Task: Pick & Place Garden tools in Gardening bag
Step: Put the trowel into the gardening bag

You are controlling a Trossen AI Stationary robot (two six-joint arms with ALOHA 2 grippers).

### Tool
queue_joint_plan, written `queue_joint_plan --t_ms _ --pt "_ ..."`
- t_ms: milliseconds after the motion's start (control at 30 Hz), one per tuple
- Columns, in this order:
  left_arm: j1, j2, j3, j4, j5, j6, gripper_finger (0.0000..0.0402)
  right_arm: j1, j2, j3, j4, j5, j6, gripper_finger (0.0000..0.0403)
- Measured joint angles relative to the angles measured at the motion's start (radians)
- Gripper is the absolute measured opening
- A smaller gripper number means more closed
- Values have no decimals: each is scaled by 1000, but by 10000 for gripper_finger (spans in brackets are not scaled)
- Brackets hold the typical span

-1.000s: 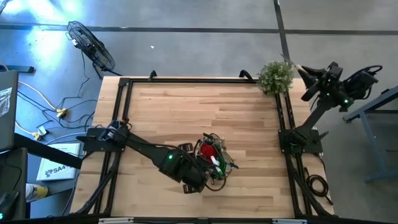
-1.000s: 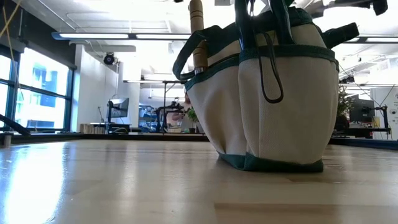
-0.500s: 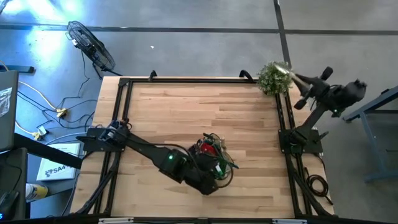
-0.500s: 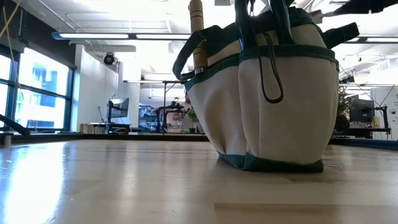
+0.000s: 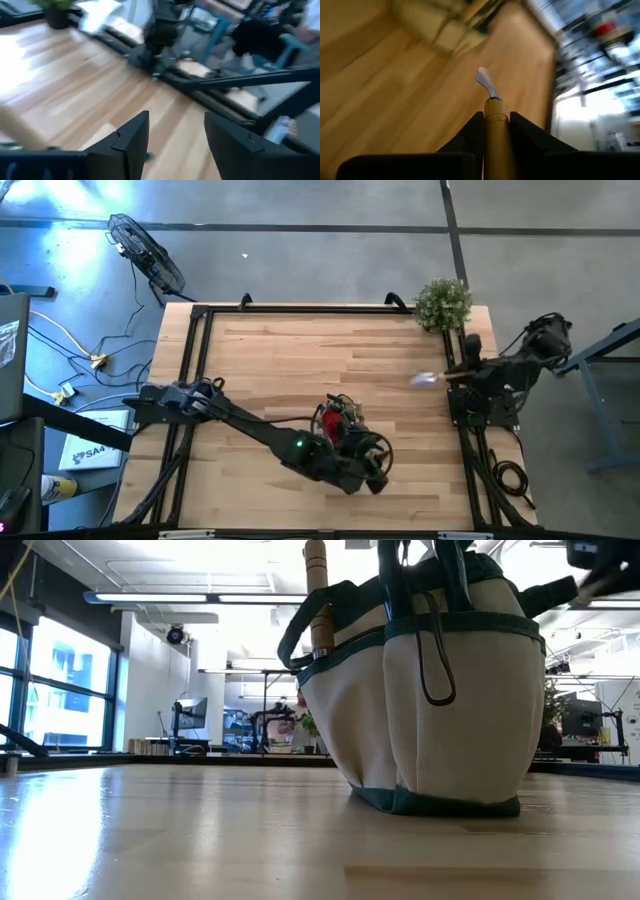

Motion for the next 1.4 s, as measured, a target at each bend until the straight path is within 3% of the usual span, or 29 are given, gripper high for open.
queue_joint_plan --t_ms 133,333,633,767,900,1100,1400 --pt "21 36 2 83 -17 -6 184 -46 70 60 -107 -236 43 59" --pt "36 69 -2 165 -38 -18 184 -67 125 89 -177 -449 -39 59" --pt "33 70 1 180 -138 49 184 -66 262 89 -144 -522 -218 59" --pt "33 70 11 179 -192 126 184 -27 329 89 -87 -514 -273 59" --pt "26 50 12 174 -324 231 184 63 388 89 -21 -477 -294 59" --pt "-5 -24 15 179 -525 379 184 213 508 122 38 -326 -294 59" --pt "-41 -28 14 155 -629 486 184 344 713 129 55 -11 -345 59"
